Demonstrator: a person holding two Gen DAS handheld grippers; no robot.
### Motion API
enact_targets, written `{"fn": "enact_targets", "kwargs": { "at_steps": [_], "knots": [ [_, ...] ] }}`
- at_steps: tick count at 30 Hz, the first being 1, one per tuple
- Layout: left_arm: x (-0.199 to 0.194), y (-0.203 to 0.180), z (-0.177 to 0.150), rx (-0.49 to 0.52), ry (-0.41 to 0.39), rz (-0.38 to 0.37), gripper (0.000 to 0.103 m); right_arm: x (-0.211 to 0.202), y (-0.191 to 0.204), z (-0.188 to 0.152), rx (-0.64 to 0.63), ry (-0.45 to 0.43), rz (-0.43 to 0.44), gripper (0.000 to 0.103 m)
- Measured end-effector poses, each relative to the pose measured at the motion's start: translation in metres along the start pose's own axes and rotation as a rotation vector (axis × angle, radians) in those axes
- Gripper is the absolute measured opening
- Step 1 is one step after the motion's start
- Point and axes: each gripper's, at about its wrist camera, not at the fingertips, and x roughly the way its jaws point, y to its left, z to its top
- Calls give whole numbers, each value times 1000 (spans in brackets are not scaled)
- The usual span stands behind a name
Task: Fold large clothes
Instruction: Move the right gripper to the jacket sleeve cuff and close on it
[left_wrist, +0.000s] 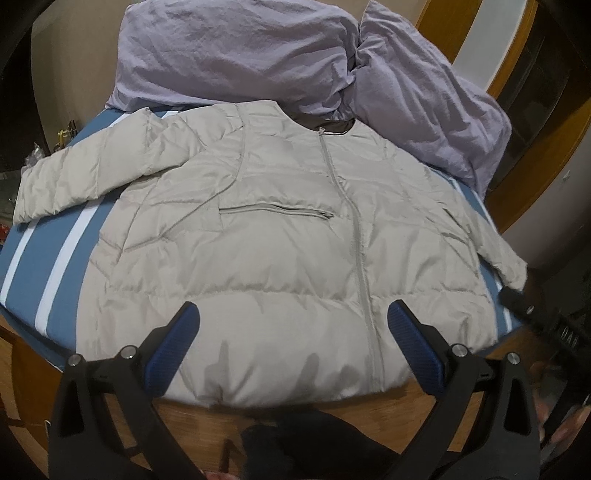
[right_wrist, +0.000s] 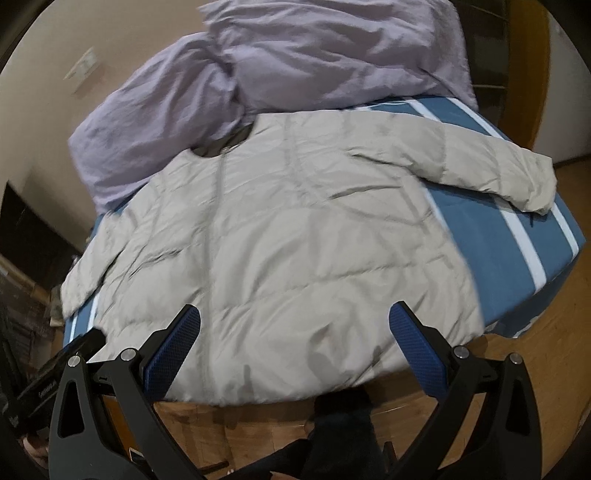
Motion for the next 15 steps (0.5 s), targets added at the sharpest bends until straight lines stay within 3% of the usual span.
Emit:
{"fn": "enact_targets", "kwargs": {
  "at_steps": [8, 15],
  "knots": [
    [37, -1, 32, 23, 29, 71, 101, 25, -78, 56, 147, -13, -128, 102],
    [76, -4, 60, 49, 61, 122, 101, 51, -171, 102, 274, -25, -320, 102]
  ]
}}
